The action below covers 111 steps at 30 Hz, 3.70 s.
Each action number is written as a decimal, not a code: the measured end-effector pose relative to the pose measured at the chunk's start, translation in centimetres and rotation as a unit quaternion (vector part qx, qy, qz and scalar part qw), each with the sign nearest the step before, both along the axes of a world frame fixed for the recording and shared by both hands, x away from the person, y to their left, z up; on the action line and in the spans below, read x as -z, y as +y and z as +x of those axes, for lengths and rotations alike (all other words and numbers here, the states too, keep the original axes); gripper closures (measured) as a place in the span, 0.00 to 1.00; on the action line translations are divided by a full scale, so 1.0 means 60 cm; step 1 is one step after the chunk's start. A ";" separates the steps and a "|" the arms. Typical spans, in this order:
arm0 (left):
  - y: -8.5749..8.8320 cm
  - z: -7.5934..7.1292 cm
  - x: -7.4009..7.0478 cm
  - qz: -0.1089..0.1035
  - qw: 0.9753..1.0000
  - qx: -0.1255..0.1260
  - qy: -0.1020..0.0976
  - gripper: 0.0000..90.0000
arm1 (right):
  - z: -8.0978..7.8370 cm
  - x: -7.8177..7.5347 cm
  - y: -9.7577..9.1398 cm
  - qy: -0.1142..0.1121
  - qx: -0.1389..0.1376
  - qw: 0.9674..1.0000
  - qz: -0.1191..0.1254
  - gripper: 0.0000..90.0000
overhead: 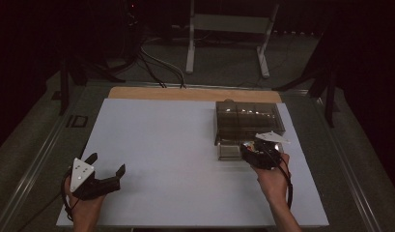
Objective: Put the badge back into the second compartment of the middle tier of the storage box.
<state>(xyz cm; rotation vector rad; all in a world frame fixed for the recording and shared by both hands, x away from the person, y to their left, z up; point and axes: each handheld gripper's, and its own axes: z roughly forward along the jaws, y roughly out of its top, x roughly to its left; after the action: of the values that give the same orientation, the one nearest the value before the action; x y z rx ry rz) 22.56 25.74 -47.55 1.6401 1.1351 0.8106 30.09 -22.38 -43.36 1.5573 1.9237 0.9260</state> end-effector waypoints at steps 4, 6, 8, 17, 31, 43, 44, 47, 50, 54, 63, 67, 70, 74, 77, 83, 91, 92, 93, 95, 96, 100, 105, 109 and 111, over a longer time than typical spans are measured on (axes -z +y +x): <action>0.000 0.000 0.000 0.000 1.000 0.000 0.000 0.01 | 0.003 -0.001 0.000 -0.001 0.001 1.000 0.001 0.53; 0.000 0.000 0.000 0.000 1.000 0.000 0.000 0.01 | 0.004 0.000 0.000 0.000 0.002 1.000 0.000 0.53; 0.000 0.000 0.000 -0.001 1.000 0.000 0.000 0.01 | 0.006 0.000 0.000 0.000 0.003 1.000 0.000 0.53; 0.000 0.000 0.000 -0.001 1.000 0.000 0.000 0.01 | 0.013 0.003 -0.006 0.004 0.010 1.000 0.000 0.53; 0.001 0.000 0.000 0.000 1.000 -0.001 0.000 0.01 | 0.028 0.017 -0.013 0.012 0.018 1.000 0.000 0.53; 0.001 0.000 0.000 -0.001 1.000 -0.001 0.000 0.01 | 0.042 0.032 -0.015 0.023 0.019 1.000 -0.001 0.53; 0.001 0.000 0.000 -0.001 1.000 -0.001 0.000 0.01 | 0.043 0.033 -0.015 0.024 0.018 1.000 0.000 0.53; 0.001 0.000 0.000 -0.001 1.000 0.000 -0.001 0.01 | 0.046 0.037 -0.015 0.029 0.019 0.999 0.000 0.53; 0.001 0.000 0.000 -0.001 1.000 -0.001 -0.001 0.01 | 0.049 0.041 -0.016 0.032 0.020 0.999 -0.001 0.53; 0.002 0.000 0.000 -0.002 1.000 -0.001 -0.001 0.01 | 0.051 0.047 -0.017 0.035 0.021 0.999 -0.003 0.53; 0.001 0.000 0.000 -0.001 1.000 -0.001 0.000 0.01 | 0.055 0.056 -0.021 0.040 0.027 0.999 -0.001 0.53; 0.001 0.000 0.000 -0.001 1.000 0.000 -0.001 0.01 | 0.056 0.059 -0.022 0.043 0.026 0.999 0.000 0.53; 0.001 0.000 0.000 -0.002 1.000 0.000 -0.001 0.01 | 0.057 0.061 -0.022 0.045 0.027 0.999 -0.001 0.53; 0.001 0.000 0.000 -0.002 1.000 0.000 -0.001 0.01 | 0.059 0.064 -0.023 0.048 0.028 0.998 -0.003 0.53; 0.001 0.000 0.000 -0.002 1.000 0.000 0.000 0.01 | 0.060 0.066 -0.022 0.050 0.029 0.998 -0.005 0.53; 0.001 0.000 0.001 -0.002 1.000 0.000 0.000 0.01 | 0.061 0.070 -0.022 0.052 0.029 0.998 -0.009 0.53; 0.001 0.001 0.001 -0.002 1.000 0.000 0.000 0.01 | 0.063 0.073 -0.021 0.055 0.029 0.998 -0.012 0.53; 0.001 0.001 0.001 -0.002 1.000 0.000 0.000 0.01 | 0.064 0.073 -0.021 0.056 0.029 0.998 -0.013 0.53; 0.001 0.001 0.001 -0.002 1.000 -0.001 0.000 0.01 | 0.064 0.073 -0.021 0.056 0.029 0.998 -0.013 0.53; 0.001 0.001 0.001 -0.002 1.000 -0.001 0.001 0.01 | 0.064 0.073 -0.021 0.056 0.029 0.998 -0.013 0.53; 0.001 0.001 0.001 -0.001 1.000 -0.001 0.001 0.01 | 0.064 0.073 -0.021 0.056 0.030 0.998 -0.013 0.53; 0.001 0.001 0.001 -0.001 1.000 -0.001 0.001 0.01 | 0.065 0.074 -0.022 0.057 0.028 0.998 -0.014 0.53; 0.001 0.000 0.000 -0.002 1.000 -0.001 0.000 0.01 | 0.066 0.075 -0.022 0.059 0.029 0.998 -0.014 0.53; 0.002 0.000 0.000 -0.002 1.000 -0.001 0.000 0.01 | 0.067 0.076 -0.022 0.060 0.029 0.998 -0.014 0.53; 0.002 0.000 0.000 -0.002 1.000 -0.001 0.000 0.01 | 0.067 0.076 -0.022 0.060 0.029 0.998 -0.014 0.53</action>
<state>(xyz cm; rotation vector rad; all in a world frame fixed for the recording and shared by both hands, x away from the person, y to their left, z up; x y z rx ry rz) 22.57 25.83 -47.56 1.6365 1.1380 0.8100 34.08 -23.67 -47.93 1.6775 1.9531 0.7931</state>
